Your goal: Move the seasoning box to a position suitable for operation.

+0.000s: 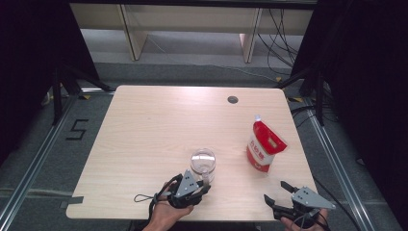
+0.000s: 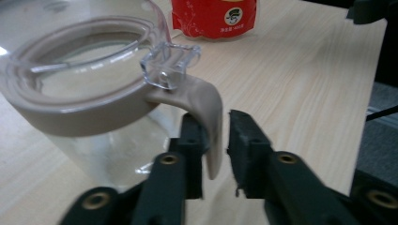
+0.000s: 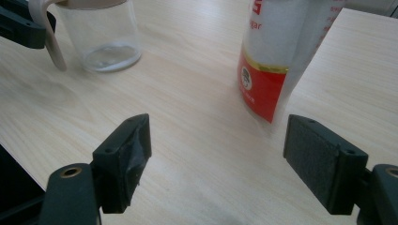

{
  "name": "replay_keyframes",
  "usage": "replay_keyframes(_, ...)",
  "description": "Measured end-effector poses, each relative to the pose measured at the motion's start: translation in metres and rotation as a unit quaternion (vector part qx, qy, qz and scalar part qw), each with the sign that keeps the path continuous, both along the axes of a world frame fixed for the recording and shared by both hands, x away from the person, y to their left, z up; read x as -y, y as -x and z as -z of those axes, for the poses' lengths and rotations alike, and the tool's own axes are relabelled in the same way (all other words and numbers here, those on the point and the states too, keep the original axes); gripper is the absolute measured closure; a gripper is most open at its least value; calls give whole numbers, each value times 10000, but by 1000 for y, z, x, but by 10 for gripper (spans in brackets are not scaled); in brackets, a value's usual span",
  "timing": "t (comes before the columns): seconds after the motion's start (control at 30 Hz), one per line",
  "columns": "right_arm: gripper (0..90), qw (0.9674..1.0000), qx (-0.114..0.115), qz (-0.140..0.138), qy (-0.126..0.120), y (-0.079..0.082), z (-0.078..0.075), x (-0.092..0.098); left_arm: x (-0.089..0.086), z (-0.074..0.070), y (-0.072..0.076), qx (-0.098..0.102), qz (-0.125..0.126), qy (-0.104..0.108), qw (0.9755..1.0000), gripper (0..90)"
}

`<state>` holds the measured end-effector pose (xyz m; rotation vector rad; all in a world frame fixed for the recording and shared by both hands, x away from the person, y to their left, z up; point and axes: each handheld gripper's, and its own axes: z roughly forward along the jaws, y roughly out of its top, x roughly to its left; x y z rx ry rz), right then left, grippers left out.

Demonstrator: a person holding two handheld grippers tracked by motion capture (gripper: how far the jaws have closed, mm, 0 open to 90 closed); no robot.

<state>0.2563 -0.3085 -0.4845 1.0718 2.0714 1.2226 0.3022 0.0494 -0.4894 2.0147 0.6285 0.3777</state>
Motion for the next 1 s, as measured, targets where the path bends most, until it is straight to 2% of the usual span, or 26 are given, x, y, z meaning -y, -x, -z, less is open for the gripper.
replay_keyframes(0.03,244,10000,-4,-2,-15,0,0,0,0,1,-1,-59,29,141,9999,791)
replay_keyframes(0.07,244,9998,-174,66,-93,3,0,-1,-1,0,-1,-74,66,60,9999,800)
replay_keyframes(0.1,244,9997,-182,78,-106,3,0,-2,-1,0,-1,-74,66,60,9999,802)
replay_keyframes(0.13,244,9997,-182,78,-106,3,0,-2,-2,0,-1,-86,81,86,9999,802)
replay_keyframes(0.17,243,10000,-59,-2,-47,1,0,0,-3,0,-2,-128,130,116,9998,802)
replay_keyframes(0.2,243,9999,-126,-49,-97,1,0,-1,-7,-1,-2,-118,149,39,9998,801)
replay_keyframes(0.3,243,10000,-81,-9,-54,1,0,0,-12,-1,-2,-149,194,72,9997,797)
replay_keyframes(0.33,243,9999,-100,-42,-75,1,0,-1,-18,-2,-2,-192,251,16,9995,794)
replay_keyframes(0.43,243,9999,-103,-45,-81,1,0,-1,-25,-1,-1,-221,271,95,9993,783)
replay_keyframes(0.5,242,10000,10,-28,3,0,0,0,-33,-2,-1,-267,261,78,9993,773)
replay_keyframes(0.53,242,10000,10,-28,3,0,0,0,-37,-3,0,-286,240,7,9993,773)
replay_keyframes(0.57,242,10000,-56,-15,-40,1,0,-1,-44,-3,2,-308,187,11,9994,764)
replay_keyframes(0.67,242,10000,-47,5,-72,1,0,-2,-50,-3,2,-328,198,49,9993,751)
replay_keyframes(0.77,242,9999,-63,4,-78,1,0,-2,-62,-2,3,-324,86,49,9994,740)
replay_keyframes(0.87,241,10000,-50,-9,-74,1,0,-2,-65,-2,3,-342,81,91,9993,735)
replay_keyframes(0.9,241,9998,-151,9,-116,2,0,-2,-67,-2,3,-312,43,46,9995,735)
replay_keyframes(0.93,241,9998,-149,9,-116,2,0,-2,-69,-3,2,-305,46,-19,9995,734)
replay_keyframes(1.0,241,9998,-135,34,-123,2,0,-3,-72,-2,2,-254,-17,27,9997,730)
